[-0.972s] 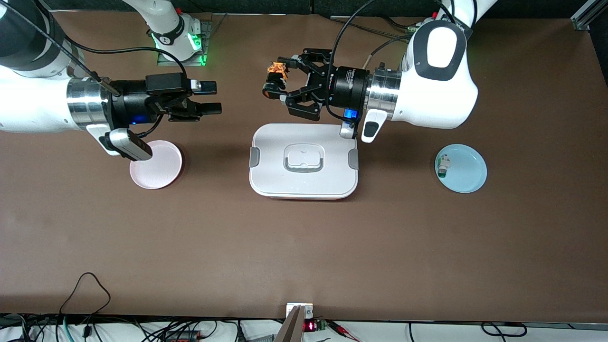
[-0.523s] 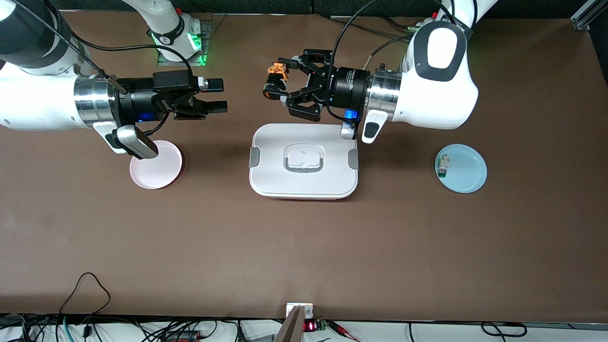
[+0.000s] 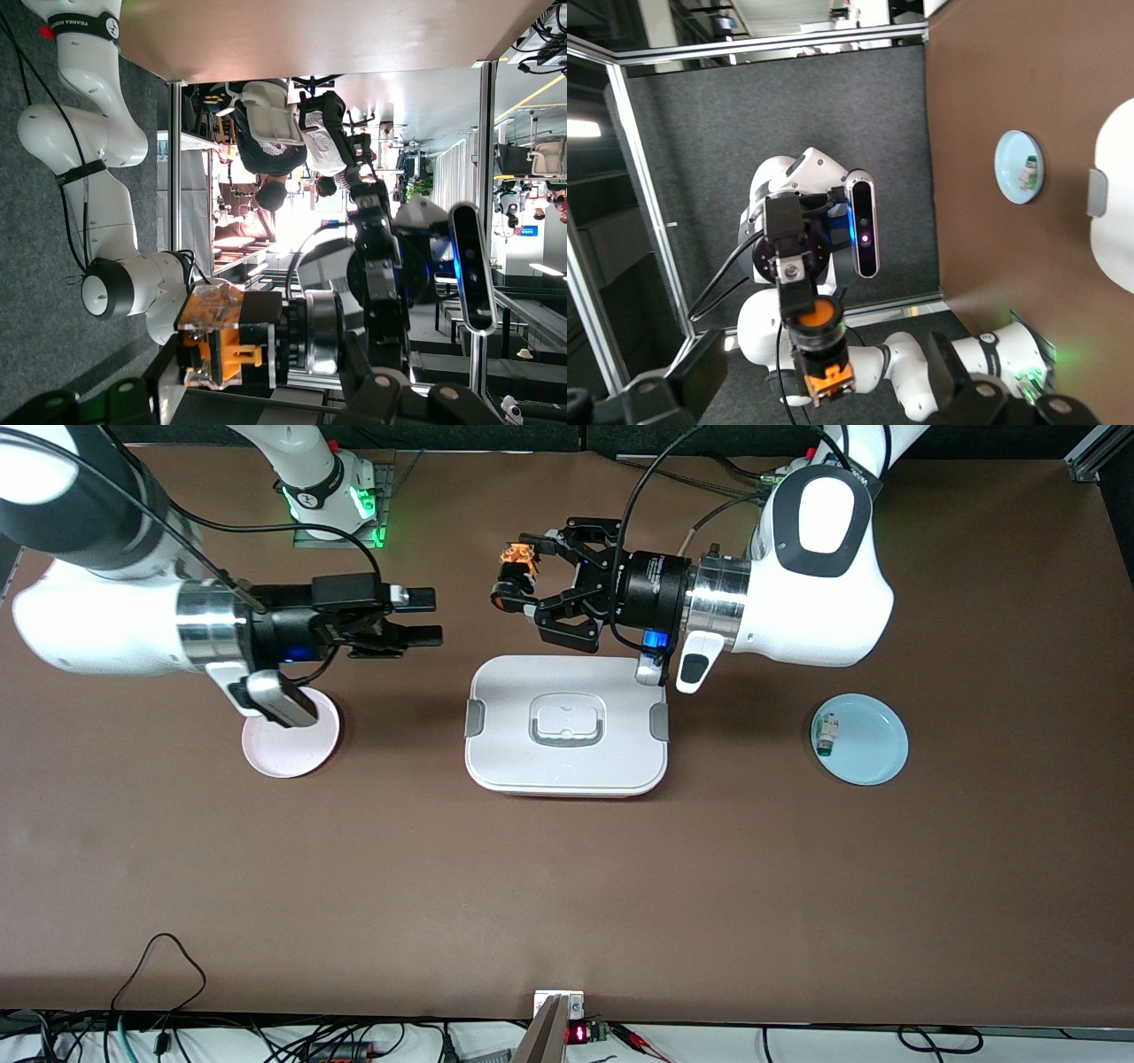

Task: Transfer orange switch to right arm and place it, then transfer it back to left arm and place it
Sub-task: 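Hold the switch with the left gripper while the right gripper reaches it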

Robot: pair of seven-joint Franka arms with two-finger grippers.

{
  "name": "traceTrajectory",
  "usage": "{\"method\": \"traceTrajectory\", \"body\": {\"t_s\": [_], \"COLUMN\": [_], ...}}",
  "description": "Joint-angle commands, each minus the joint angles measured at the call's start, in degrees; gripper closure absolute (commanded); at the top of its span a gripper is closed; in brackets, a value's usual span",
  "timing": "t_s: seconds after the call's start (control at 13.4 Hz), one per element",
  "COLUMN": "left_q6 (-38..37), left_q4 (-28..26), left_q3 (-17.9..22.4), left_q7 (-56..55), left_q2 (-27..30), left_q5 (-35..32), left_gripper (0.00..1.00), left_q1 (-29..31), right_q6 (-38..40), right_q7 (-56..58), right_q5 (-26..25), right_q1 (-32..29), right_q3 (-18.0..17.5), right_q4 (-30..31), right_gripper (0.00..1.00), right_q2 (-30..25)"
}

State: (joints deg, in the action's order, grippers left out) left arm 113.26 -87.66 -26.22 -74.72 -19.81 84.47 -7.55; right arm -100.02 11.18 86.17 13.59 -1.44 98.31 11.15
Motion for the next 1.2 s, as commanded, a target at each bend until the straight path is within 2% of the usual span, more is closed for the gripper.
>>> {"method": "traceTrajectory", "body": {"t_s": [0.0,0.15,0.37,0.52,0.97,1.12], "left_q6": [-0.5,-0.5,-0.5,-0.5,-0.6,-0.5], "left_q4": [1.7,1.7,1.7,1.7,1.7,1.7], "left_q3": [-0.1,-0.1,0.0,0.0,0.0,0.0], "left_q7": [-0.9,-0.9,-1.0,-1.0,-1.0,-0.9], "left_q2": [-0.8,-0.8,-0.8,-0.8,-0.8,-0.8], "left_q5": [0.4,0.5,0.7,0.7,0.7,0.6], "left_gripper": [0.85,0.85,0.85,0.85,0.85,0.85], "left_q1": [0.1,0.1,0.1,0.1,0.1,0.1], "right_q6": [-2.5,-3.9,-4.5,-4.9,-7.0,-8.7], "right_q7": [3.3,3.3,3.4,3.4,8.4,10.3], "right_q5": [2.8,2.9,7.9,8.0,8.7,11.4], "right_q1": [0.1,0.1,0.2,0.1,0.2,1.2], "right_q3": [-1.0,-2.8,-3.7,-4.9,-5.9,-5.9], "right_q4": [5.1,5.1,7.2,8.1,9.0,9.2], "right_gripper": [0.0,0.0,0.0,0.0,0.0,0.0], "right_q2": [-4.0,-4.6,-6.2,-7.4,-6.2,-5.5]}}
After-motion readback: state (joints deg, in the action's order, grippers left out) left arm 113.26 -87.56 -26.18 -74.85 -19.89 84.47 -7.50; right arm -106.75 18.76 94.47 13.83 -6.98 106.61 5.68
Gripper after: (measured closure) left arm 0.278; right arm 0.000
